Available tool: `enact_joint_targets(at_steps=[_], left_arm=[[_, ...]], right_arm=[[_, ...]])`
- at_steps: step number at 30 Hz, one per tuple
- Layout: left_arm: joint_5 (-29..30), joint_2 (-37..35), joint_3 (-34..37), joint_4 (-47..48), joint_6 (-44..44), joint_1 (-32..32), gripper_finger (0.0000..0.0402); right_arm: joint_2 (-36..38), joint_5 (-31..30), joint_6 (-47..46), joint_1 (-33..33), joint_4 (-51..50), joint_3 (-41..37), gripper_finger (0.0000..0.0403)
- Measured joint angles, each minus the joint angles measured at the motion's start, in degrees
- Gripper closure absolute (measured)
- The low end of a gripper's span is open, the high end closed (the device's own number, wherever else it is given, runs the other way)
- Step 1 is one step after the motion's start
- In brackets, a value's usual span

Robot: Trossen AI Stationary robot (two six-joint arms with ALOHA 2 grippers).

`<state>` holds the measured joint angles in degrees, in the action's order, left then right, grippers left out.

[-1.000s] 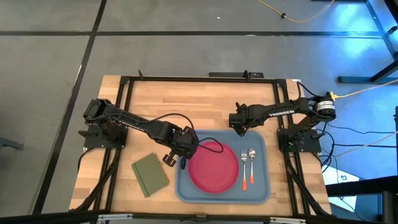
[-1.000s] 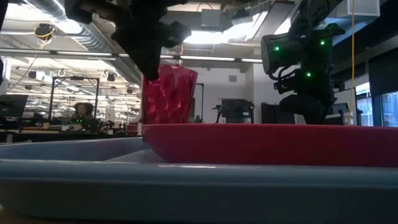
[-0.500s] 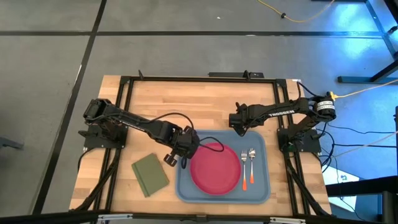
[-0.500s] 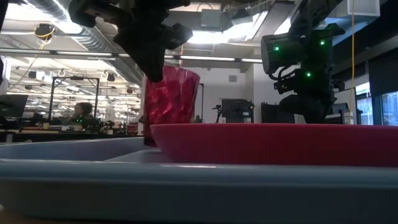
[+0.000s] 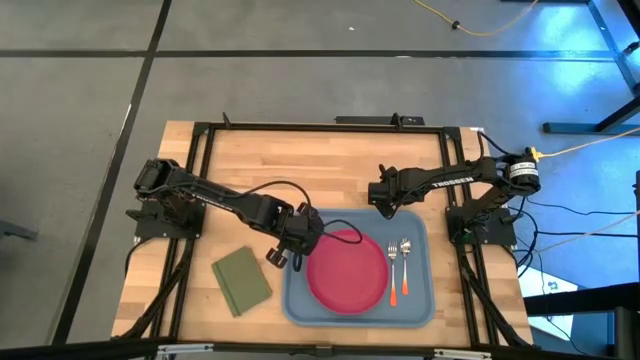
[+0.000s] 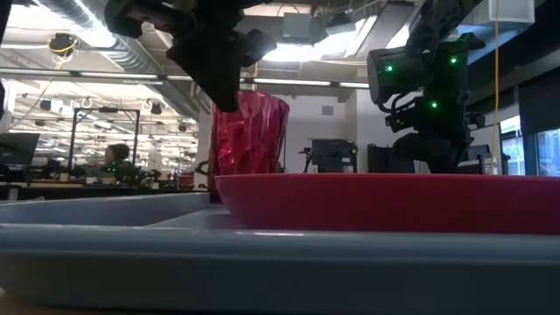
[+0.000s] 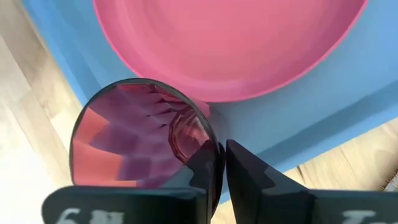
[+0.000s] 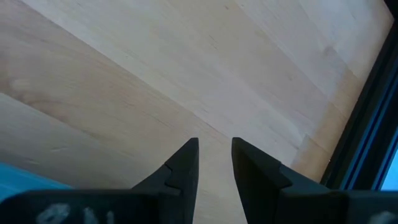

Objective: Pick and place plate/cup/fork/spoon on tray
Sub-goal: Put the red glass on the blue serving tray to the top left of the pink plate

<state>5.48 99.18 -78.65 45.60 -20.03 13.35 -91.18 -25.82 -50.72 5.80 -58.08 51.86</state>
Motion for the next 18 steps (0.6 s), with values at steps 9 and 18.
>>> enact_joint_targets(at_steps=[9, 18], left_arm=[[0.01, 0.02, 0.0, -0.11, 0.16, -0.08, 0.0367], [1.29, 0.04, -0.02, -0.39, 0.44, -1.19, 0.0336]], right_arm=[[0.0, 0.0, 0.13, 0.0, 0.0, 0.0, 0.0302], [0.0, -0.02, 0.24, 0.02, 0.0, 0.0, 0.0302]])
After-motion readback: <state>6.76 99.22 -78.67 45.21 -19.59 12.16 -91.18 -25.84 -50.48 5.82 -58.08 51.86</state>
